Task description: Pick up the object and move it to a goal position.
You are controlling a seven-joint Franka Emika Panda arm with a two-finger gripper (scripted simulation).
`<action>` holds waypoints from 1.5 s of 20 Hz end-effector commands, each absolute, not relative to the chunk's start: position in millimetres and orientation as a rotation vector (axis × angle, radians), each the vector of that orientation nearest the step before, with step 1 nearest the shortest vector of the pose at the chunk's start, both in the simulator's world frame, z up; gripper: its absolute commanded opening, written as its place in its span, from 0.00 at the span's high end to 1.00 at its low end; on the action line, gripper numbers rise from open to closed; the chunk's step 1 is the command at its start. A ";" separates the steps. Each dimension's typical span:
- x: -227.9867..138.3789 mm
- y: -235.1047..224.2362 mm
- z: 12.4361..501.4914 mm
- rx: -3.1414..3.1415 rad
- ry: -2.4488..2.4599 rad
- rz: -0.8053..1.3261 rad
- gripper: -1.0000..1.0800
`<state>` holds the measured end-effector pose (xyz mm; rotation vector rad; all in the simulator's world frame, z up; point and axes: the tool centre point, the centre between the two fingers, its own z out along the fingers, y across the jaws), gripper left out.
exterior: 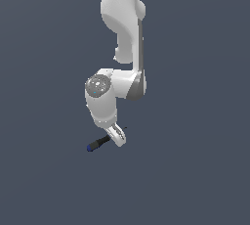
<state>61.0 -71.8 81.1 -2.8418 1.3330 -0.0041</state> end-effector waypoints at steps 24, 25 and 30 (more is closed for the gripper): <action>63.5 -80.4 19.2 -2.762 1.497 0.000 0.04; 63.7 -80.3 17.0 -2.762 1.497 0.000 0.04; 64.9 -80.5 15.2 -2.762 1.497 0.000 1.00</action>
